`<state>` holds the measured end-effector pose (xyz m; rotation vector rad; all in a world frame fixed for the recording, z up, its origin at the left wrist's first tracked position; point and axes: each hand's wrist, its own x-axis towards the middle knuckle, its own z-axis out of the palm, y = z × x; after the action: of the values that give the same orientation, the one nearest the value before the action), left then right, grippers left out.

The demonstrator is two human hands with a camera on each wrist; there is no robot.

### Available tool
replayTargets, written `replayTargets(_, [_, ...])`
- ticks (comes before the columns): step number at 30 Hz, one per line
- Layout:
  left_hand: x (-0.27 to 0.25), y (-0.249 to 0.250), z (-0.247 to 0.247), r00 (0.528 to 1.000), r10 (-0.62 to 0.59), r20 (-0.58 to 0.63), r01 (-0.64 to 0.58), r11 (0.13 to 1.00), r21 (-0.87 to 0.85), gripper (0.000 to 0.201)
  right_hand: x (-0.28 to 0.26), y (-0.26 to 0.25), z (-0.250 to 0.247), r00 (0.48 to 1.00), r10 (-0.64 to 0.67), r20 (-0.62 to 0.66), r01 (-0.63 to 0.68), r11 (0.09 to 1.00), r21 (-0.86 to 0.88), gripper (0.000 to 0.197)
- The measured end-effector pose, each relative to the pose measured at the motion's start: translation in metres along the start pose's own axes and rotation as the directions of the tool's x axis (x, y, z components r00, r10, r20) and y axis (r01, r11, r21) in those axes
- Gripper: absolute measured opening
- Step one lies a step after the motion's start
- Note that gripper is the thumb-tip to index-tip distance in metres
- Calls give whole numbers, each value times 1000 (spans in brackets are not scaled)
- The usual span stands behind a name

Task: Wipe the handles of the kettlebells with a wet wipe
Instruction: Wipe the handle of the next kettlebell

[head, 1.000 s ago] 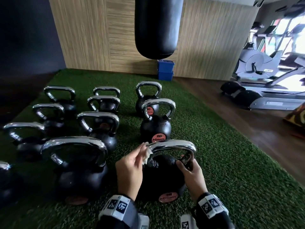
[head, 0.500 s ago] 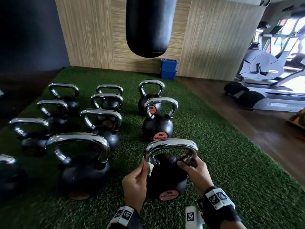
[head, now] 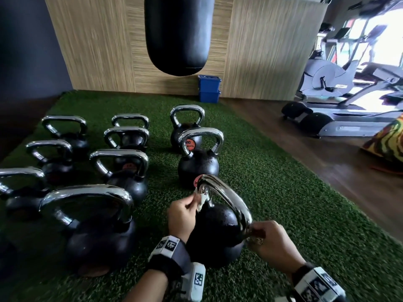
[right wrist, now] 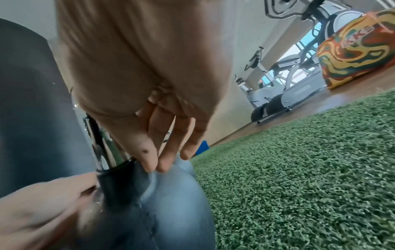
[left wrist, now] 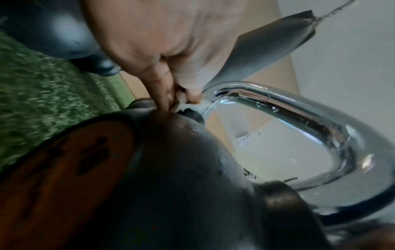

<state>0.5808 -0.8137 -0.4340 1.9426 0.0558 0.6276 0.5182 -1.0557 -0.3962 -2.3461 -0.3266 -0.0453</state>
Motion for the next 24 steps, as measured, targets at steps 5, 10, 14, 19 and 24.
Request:
replayTargets(5, [25,18,19,981,30,193,-53,992,113,27,0,-16,10,996,-44,79,43,999,3,33])
replayTargets(10, [23,23,17,981,12,193,-31,995,97,18,49,-13,22,993,34,-109,-26,997,78,36])
replayTargets(14, [19,29,16,972,7,235,-43,988,149,13,74,-3,56,982,164,97,-174,980,99,16])
replayTargets(19, [29,45,20,978,46,205,-67,993,97,13,76,5,70,985,152,78,-160,981,108,14])
replayTargets(24, [27,47,13,977,60,204,-93,983,157,17,71,3,71,978,207,33,-209,975,80,34])
